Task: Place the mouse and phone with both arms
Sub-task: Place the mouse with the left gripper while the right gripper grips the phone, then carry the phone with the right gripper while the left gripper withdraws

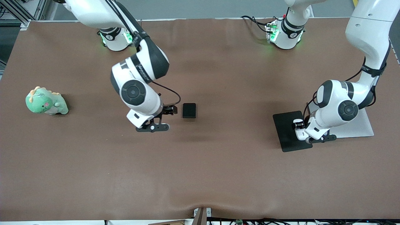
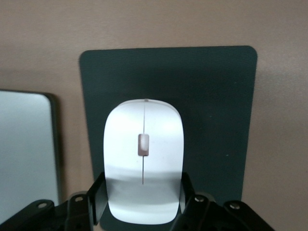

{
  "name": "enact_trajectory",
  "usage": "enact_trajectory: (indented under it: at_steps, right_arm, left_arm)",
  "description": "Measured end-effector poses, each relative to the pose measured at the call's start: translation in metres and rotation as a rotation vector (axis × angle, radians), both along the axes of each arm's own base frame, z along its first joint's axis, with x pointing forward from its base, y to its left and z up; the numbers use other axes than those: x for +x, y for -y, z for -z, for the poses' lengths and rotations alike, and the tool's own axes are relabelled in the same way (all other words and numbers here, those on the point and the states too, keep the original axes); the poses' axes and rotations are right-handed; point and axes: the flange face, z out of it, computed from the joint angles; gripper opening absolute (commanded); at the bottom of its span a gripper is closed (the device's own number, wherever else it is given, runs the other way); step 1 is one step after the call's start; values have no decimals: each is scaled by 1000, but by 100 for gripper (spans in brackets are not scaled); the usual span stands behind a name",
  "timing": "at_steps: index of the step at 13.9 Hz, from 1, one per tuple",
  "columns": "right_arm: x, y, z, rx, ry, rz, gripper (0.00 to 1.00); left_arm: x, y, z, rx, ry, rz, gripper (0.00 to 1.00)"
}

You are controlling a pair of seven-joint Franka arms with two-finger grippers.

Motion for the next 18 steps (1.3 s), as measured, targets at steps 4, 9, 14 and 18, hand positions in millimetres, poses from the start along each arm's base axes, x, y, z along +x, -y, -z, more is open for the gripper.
enact_trajectory:
  at_steps: [4,9,14,18]
  right_arm:
    - [-4,-19,45,42,-51,38,100]
    - [-15,-46,97,50,-28,33,100]
    - [-28,-60,132,45,-20,31,100]
    - [-41,-66,155,35,-14,64,100]
  left_arm:
    - [2,3,5,8,26,36,44]
    - [1,11,16,-9,32,73,52]
    - [0,16,25,-16,22,84,100]
    - [12,15,7,-13,64,84,100]
